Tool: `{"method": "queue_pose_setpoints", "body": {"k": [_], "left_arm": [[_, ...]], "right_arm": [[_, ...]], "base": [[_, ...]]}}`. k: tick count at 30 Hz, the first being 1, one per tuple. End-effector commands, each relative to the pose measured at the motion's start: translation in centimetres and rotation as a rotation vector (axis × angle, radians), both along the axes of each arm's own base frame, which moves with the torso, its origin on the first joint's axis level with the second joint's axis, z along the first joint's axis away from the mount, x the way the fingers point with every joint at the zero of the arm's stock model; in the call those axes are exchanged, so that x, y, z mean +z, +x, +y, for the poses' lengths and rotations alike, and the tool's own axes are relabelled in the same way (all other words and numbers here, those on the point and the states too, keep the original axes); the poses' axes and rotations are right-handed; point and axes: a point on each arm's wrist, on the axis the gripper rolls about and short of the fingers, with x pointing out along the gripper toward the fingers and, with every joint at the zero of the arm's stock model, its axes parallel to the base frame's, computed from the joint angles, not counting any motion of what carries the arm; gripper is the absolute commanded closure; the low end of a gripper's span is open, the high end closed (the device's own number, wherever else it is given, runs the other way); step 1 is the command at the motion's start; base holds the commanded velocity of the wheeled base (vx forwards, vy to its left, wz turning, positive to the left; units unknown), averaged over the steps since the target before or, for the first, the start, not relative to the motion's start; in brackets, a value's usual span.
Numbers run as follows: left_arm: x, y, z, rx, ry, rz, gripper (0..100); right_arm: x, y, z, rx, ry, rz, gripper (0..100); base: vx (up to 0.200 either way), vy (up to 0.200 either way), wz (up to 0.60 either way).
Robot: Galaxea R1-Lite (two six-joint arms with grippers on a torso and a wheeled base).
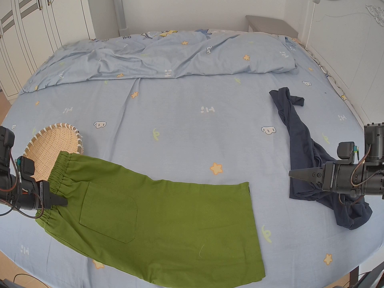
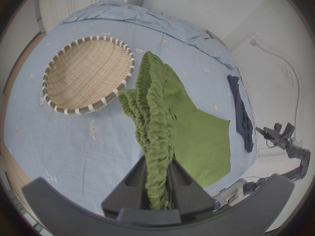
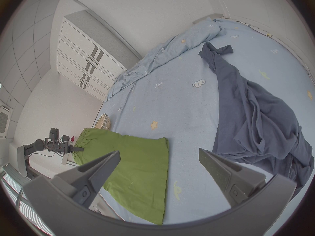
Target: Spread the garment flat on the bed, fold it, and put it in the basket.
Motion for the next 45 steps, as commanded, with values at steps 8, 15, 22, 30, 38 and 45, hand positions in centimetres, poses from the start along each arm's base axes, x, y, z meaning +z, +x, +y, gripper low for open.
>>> {"method": "queue_pose_setpoints", "body": {"k": [8, 15, 22, 30, 38, 45], "left_arm": [[4.7, 0.7, -9.2, -0.139, 0.108, -0.093, 100], [4.9, 0.4, -14.3, -0.266, 0.095, -0.09, 100], [4.7, 0.5, -20.0, -0.426, 0.111, -0.103, 100], [2.1, -1.3, -24.8, -0.497, 0.122, -0.02, 100], [-0.5, -0.6, -28.3, -0.459, 0.088, -0.047, 100], [-0.7, -0.9, -29.2, -0.461, 0.051, -0.056, 100]], "right_arm": [[2.1, -0.7, -1.3, -0.052, 0.001, -0.049, 0], [2.3, -1.1, -1.0, -0.034, 0.0, -0.053, 0], [2.0, -1.0, -1.1, -0.038, -0.003, -0.044, 0], [1.0, -0.3, -1.3, -0.042, -0.029, -0.013, 0], [0.5, -0.2, -1.3, -0.035, -0.036, -0.002, 0], [0.4, 0.0, -1.3, -0.04, -0.034, -0.011, 0]], "base": [[0.0, 0.0, 0.0], [0.0, 0.0, 0.0], [0.0, 0.0, 0.0], [0.0, 0.0, 0.0], [0.0, 0.0, 0.0], [0.0, 0.0, 0.0]]}}
